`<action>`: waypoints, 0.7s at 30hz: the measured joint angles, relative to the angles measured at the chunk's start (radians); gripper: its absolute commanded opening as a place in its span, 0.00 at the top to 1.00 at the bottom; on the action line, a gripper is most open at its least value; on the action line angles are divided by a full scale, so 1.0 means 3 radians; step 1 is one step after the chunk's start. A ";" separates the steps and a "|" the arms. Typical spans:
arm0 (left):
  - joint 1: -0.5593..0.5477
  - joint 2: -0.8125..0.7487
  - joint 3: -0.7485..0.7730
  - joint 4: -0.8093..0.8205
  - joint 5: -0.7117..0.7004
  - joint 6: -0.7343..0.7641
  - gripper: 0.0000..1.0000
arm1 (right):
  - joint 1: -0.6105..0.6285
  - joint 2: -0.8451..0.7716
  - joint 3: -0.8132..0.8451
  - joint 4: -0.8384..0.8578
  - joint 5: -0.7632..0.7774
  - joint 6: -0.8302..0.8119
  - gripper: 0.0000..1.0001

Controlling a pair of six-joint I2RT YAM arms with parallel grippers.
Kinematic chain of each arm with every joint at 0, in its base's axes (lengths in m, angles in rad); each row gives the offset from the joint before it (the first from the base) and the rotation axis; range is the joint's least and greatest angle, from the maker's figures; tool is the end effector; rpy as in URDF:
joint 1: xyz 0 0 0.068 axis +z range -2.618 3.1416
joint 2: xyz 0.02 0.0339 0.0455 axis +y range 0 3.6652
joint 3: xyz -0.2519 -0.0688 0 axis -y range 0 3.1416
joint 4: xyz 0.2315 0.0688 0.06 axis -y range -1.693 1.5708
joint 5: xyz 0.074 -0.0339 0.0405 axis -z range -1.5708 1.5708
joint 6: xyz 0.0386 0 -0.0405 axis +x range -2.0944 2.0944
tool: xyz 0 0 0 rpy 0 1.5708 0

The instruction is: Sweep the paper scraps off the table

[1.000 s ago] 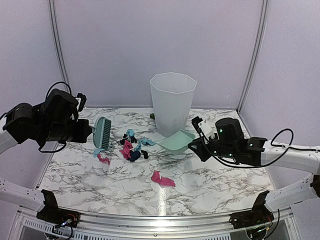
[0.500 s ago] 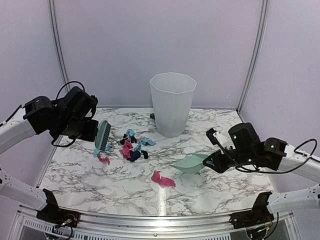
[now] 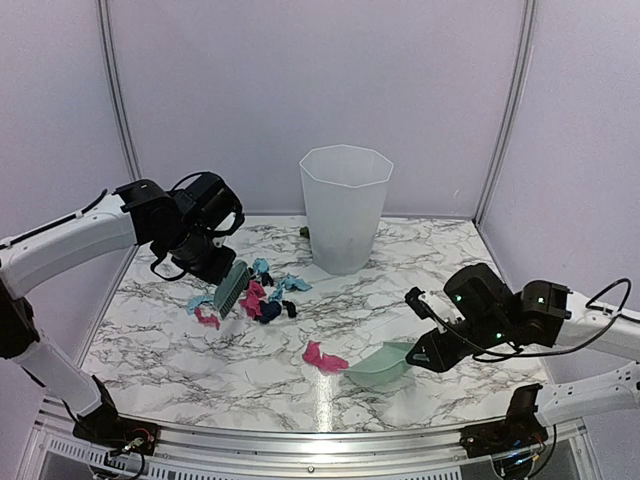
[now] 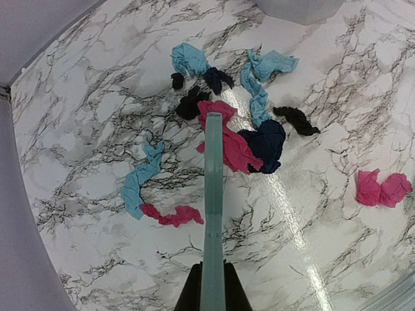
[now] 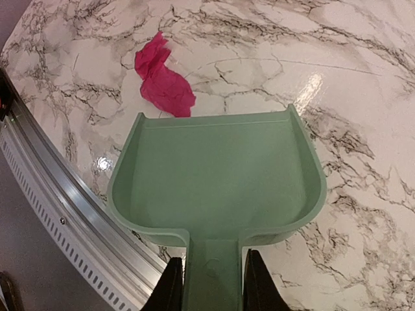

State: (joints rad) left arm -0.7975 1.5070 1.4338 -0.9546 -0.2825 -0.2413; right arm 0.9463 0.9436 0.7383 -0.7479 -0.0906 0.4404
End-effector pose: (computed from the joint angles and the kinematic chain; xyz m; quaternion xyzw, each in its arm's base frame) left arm 0.2149 -0.2047 0.3127 0.2255 0.9275 -0.0140 0.2978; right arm 0.1002 0.1449 0.2373 -0.2515 0.9180 0.2272 0.2059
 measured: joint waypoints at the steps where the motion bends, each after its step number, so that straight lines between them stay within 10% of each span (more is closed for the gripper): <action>1: 0.0000 0.0060 0.0024 0.0001 0.0014 0.0034 1.00 | 0.0052 0.0009 0.0000 -0.0028 0.0018 0.0011 1.00; 21: -0.0069 0.0519 0.0108 0.0027 0.0628 0.0251 1.00 | 0.0427 0.0374 -0.0053 0.0237 0.0098 -0.0023 1.00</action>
State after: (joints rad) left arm -0.8181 1.6627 1.4662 -0.9466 -0.0940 -0.1661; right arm 1.0744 1.0557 0.7223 -0.6769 -0.0612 0.4335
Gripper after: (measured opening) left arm 0.046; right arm 0.194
